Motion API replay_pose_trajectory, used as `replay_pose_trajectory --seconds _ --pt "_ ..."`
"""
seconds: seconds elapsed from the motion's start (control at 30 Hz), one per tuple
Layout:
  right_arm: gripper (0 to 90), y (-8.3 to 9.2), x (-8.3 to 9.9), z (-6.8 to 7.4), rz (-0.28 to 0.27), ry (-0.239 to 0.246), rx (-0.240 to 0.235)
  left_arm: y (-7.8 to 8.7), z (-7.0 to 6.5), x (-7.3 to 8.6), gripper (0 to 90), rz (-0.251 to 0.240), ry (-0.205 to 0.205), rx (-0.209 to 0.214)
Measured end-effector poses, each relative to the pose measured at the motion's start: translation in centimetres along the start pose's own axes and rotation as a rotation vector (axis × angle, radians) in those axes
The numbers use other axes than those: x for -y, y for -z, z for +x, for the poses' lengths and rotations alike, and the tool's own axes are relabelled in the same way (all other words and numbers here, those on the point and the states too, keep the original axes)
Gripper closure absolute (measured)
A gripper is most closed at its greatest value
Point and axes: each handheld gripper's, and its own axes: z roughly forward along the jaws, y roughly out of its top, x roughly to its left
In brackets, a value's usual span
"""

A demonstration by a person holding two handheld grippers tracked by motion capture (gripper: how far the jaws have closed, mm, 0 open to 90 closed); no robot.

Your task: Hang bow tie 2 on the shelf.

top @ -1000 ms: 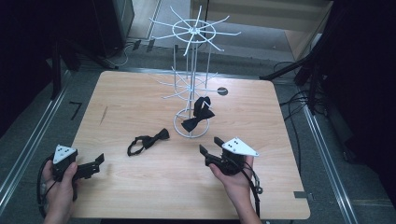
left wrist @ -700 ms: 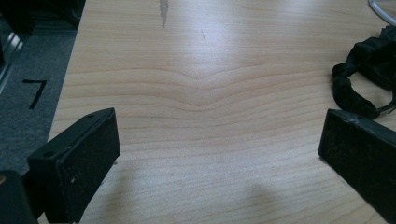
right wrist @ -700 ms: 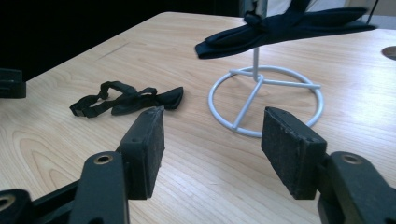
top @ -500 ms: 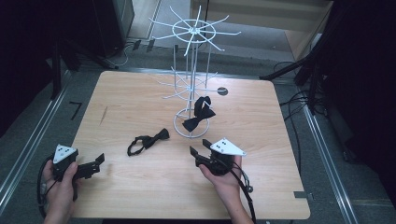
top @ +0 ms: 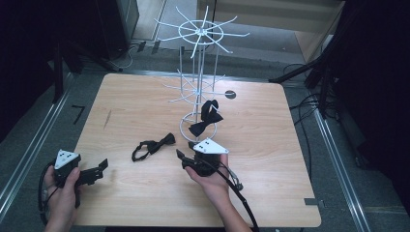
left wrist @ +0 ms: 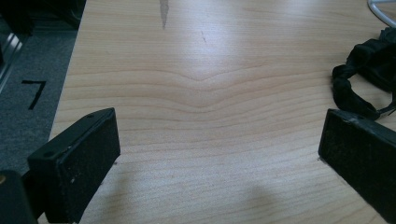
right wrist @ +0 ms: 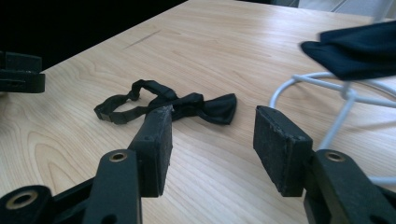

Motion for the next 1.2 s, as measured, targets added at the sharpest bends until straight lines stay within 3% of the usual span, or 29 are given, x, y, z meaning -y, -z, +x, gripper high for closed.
replay_pose_trajectory --seconds 0.77,1.2 --pt "51.1 -6.3 -1.0 1.5 0.065 0.059 -0.008 0.0 0.0 0.0 0.0 0.005 -0.003 0.005" --pt "53.1 -9.0 -1.9 2.0 0.084 0.049 -0.010 0.0 0.1 0.0 0.0 0.001 -0.005 0.007"
